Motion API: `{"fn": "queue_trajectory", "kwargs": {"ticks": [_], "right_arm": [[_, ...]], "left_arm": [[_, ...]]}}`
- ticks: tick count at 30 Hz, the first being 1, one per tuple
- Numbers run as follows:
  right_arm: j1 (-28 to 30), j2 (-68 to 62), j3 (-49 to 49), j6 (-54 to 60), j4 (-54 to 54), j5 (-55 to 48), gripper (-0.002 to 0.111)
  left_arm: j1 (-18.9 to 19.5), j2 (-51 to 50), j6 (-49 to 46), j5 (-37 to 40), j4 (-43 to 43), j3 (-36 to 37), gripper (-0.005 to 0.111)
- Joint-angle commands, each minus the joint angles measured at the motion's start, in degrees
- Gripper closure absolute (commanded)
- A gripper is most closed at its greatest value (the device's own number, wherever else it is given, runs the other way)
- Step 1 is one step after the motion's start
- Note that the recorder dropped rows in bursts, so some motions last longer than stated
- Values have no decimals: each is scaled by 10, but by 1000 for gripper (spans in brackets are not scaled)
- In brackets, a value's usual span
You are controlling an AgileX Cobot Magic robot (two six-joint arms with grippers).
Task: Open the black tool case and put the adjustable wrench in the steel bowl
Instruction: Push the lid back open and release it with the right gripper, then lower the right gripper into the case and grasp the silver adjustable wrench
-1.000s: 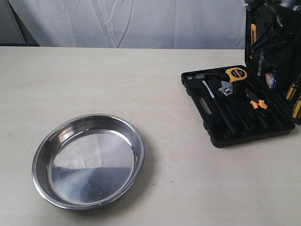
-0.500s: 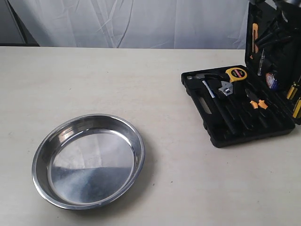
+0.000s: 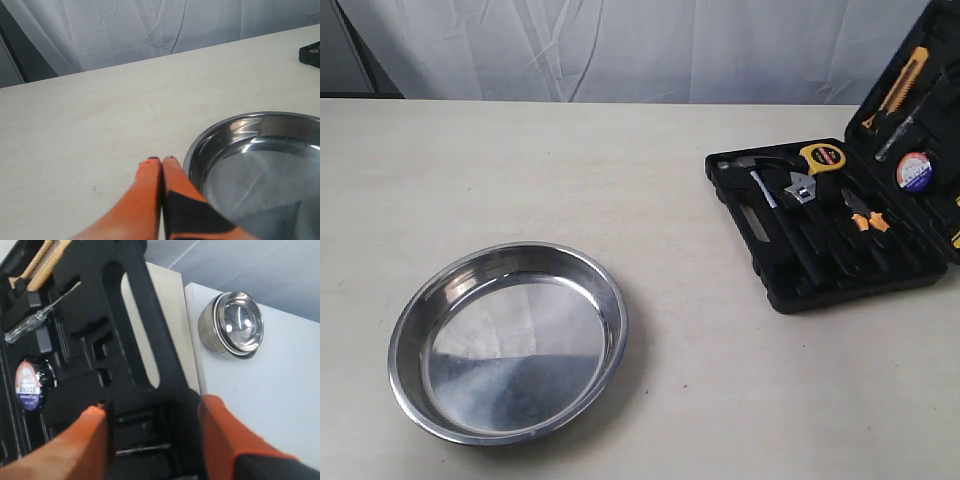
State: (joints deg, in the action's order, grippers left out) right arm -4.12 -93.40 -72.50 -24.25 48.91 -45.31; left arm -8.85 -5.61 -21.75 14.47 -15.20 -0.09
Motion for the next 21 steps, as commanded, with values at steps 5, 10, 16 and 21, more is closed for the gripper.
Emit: {"fn": "queue_trajectory", "kwargs": {"ticks": [5,10,16,21], "right_arm": [[49,5,2,0,-60,31,58],[53,5,2,18,-156,69,60],[47,-28,2,261,-498,130,108],[47,-98,2,508,-761,129,108]], "left_arm": [[-5,3,2,-8,-2,1,106],[-5,3,2,-8,-2,1,106],[-5,3,2,-8,-2,1,106],[-5,3,2,-8,-2,1,106]]}}
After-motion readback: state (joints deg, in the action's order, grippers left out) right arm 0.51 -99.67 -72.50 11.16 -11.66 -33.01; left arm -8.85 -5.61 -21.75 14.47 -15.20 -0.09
